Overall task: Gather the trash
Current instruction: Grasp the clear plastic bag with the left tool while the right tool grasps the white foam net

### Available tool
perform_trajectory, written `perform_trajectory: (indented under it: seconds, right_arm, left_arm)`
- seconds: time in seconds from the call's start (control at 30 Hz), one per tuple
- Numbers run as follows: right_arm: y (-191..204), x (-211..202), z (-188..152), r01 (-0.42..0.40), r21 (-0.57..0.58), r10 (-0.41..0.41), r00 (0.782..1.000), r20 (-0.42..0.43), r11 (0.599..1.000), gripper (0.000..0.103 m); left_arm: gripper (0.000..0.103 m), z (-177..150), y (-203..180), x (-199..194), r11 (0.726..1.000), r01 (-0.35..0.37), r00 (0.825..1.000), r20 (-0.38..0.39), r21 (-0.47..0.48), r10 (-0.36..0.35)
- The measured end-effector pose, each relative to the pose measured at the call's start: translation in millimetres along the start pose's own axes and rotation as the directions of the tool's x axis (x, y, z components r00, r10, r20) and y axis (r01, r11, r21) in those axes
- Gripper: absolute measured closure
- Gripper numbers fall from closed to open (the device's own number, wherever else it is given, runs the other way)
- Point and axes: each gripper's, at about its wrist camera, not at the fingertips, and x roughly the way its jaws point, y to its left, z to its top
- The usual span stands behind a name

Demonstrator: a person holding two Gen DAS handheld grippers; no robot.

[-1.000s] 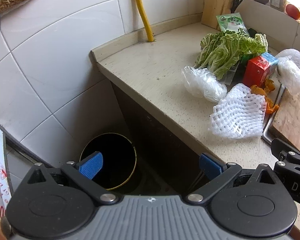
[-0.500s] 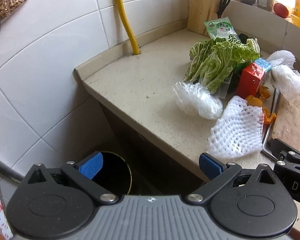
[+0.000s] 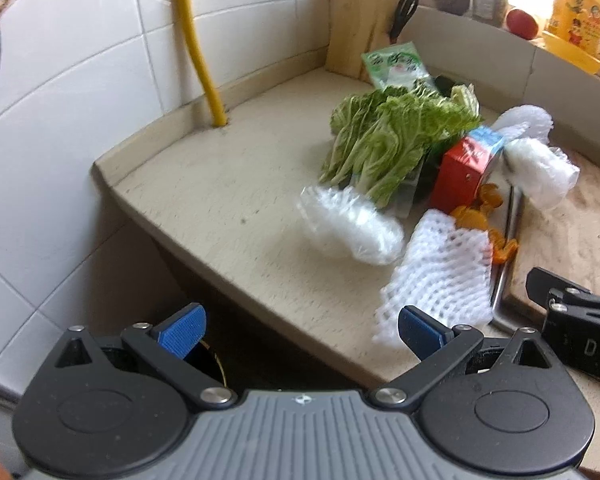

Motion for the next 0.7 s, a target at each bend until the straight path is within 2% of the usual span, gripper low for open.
perform_trajectory:
  seconds: [0.1, 0.23, 0.3, 0.43, 0.5, 0.57, 0.63, 0.7]
  right_arm:
    - [-8.7, 7.0, 6.3, -0.032, 0.001, 0.032, 0.999, 0.009, 0.999, 0.000]
    - [-20.6, 17.1, 9.8, -0.103, -0.001, 0.103, 0.995, 0.014, 0.995, 0.000]
    - [-25.2, 24.7, 11.4, -0.140, -0.019, 0.140, 0.990, 0.004, 0.990, 0.000]
    - [-30.1, 34.3, 15.8, -0.218, -0.040, 0.218, 0.976, -0.007, 0.975, 0.000]
    - [-32.4, 39.8, 17.9, -0.277, -0.048, 0.276, 0.961, -0.021, 0.960, 0.001]
    - [-31.1, 45.6, 19.5, -0.322, -0.063, 0.320, 0.947, -0.039, 0.945, 0.002]
    - [-30.6, 51.3, 20.4, -0.361, -0.069, 0.358, 0.932, -0.051, 0.930, 0.002]
    - [-31.3, 57.0, 21.6, -0.404, -0.066, 0.400, 0.914, -0.065, 0.912, 0.003]
  left_arm:
    - [0.002, 7.9, -4.8, -0.4, 1.000, 0.005, 1.000, 0.027, 0.027, -0.005]
    - [0.001, 12.0, -3.7, 4.2, 0.996, 0.064, 0.996, 0.053, 0.061, -0.067]
    - [0.002, 12.9, 0.7, 10.4, 0.992, 0.123, 0.991, 0.043, 0.033, -0.125]
    - [0.002, 19.7, 13.8, 23.6, 0.965, 0.241, 0.970, 0.016, -0.107, -0.241]
    - [0.002, 22.8, 12.3, 22.9, 0.967, 0.224, 0.974, 0.053, -0.119, -0.219]
    - [0.006, 26.7, 5.7, 21.6, 0.985, 0.153, 0.985, 0.093, -0.082, -0.146]
    - [0.010, 31.7, 4.4, 24.2, 0.991, 0.126, 0.988, 0.098, -0.045, -0.121]
    - [0.010, 37.6, 7.1, 30.3, 0.992, 0.113, 0.991, 0.082, -0.048, -0.109]
